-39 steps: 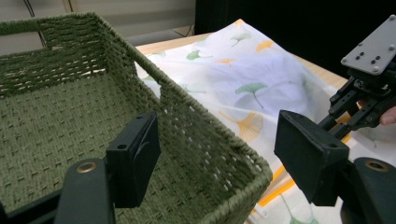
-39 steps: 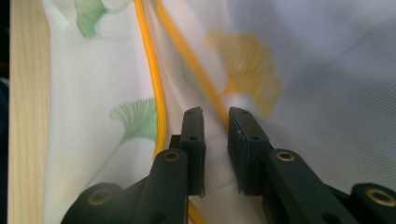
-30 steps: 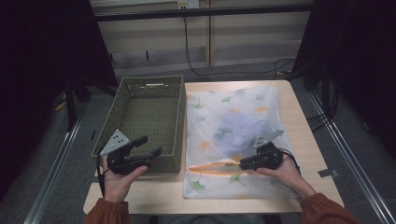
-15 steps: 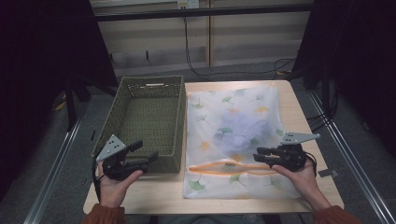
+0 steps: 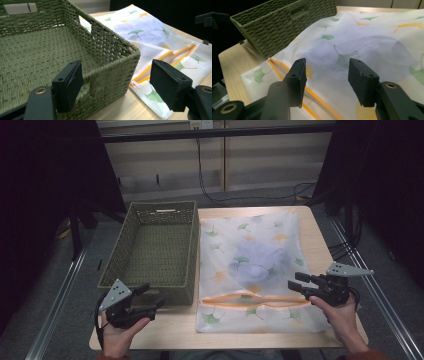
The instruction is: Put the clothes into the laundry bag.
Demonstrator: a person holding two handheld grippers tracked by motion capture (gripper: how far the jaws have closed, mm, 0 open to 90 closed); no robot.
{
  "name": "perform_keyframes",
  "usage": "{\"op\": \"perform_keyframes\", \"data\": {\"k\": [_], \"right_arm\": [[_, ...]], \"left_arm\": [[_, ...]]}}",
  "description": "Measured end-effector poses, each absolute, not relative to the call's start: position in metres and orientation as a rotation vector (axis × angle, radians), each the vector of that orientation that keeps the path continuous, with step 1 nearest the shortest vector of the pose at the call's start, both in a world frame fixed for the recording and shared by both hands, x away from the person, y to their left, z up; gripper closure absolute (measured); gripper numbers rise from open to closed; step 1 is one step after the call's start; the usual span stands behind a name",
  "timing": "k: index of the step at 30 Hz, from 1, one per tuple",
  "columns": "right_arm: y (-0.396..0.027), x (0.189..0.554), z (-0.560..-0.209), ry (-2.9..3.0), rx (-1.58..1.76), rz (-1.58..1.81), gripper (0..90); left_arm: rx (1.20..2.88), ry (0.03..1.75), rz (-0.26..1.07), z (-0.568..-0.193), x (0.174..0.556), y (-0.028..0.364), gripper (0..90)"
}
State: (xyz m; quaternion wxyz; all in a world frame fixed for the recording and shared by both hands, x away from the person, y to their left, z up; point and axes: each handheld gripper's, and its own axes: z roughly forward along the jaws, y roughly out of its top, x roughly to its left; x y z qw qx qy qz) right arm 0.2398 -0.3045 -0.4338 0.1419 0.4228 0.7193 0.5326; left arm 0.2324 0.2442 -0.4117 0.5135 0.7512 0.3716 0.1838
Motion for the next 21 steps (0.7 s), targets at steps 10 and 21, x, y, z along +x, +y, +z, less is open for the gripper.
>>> {"op": "perform_keyframes", "data": {"k": [10, 21], "right_arm": [[-0.322, 0.228, -0.433, 2.048, 1.221, 1.568, 48.6], [-0.345, 0.213, -0.440, 1.863, 1.300, 1.513, 48.2]], "left_arm": [[1.752, 0.942, 0.460, -0.420, 0.226, 0.256, 28.6], [1.694, 1.031, 0.464, -0.426, 0.221, 0.277, 29.5]]}}
